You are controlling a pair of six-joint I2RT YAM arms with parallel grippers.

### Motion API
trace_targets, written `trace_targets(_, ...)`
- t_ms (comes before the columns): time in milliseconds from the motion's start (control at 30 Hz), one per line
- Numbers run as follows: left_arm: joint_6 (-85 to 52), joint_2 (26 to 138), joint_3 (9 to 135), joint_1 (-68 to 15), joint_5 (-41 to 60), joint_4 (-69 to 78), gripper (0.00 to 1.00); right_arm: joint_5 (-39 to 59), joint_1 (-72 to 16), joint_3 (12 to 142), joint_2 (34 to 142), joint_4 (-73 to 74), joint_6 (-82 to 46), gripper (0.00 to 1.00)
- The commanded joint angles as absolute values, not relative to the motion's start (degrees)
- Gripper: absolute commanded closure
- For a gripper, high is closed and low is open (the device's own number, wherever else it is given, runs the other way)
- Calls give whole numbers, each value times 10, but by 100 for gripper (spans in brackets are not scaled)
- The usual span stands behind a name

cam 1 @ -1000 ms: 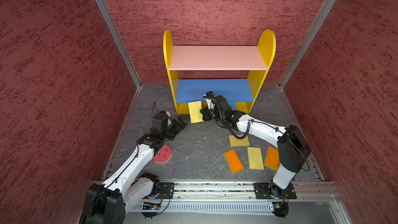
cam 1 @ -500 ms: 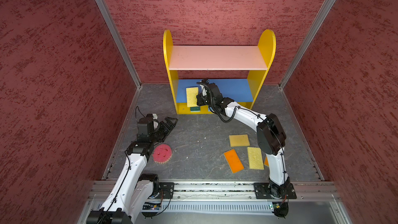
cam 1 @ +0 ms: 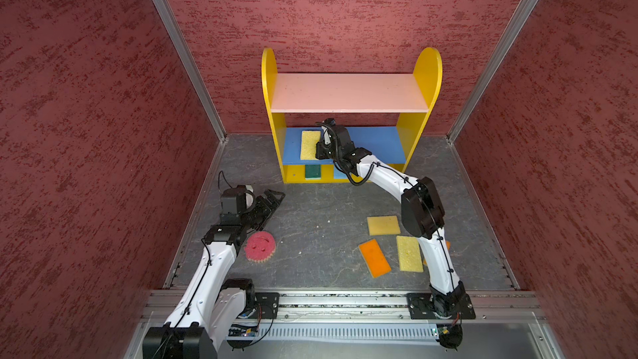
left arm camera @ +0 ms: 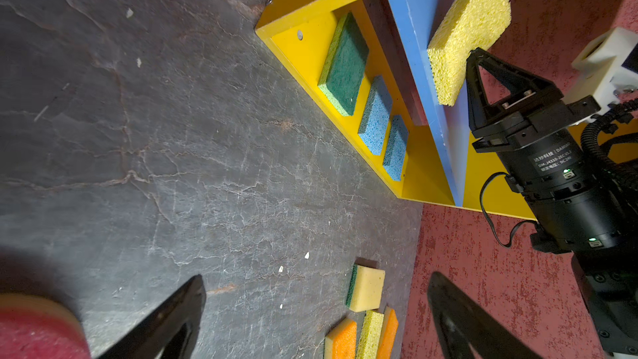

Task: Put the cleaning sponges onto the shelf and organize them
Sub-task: 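Lower the yellow sponge flat onto the blue shelf board with the right gripper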

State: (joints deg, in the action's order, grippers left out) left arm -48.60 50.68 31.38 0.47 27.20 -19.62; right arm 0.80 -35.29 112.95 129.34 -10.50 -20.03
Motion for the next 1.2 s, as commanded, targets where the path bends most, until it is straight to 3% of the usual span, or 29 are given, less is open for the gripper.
trace_targets(0,-480,507,310,9,282,-185,0,-5,-350,1151,1309,-122,-176,100)
trace_targets(267,-480,513,309,9,284,-183,0,12,-350,1168,1322,-137,-161,99)
trace_targets(433,-482,508,305,9,287,-184,0,0,-350,1172,1327,-142,-156,91)
trace_targets(967,-480,496,301,10,283,-194,0,-1,-349,1172,1312,-141,-167,82)
trace_targets(1167,-479,497,298,11,283,-191,1,11,-350,1160,1287,-143,-182,69)
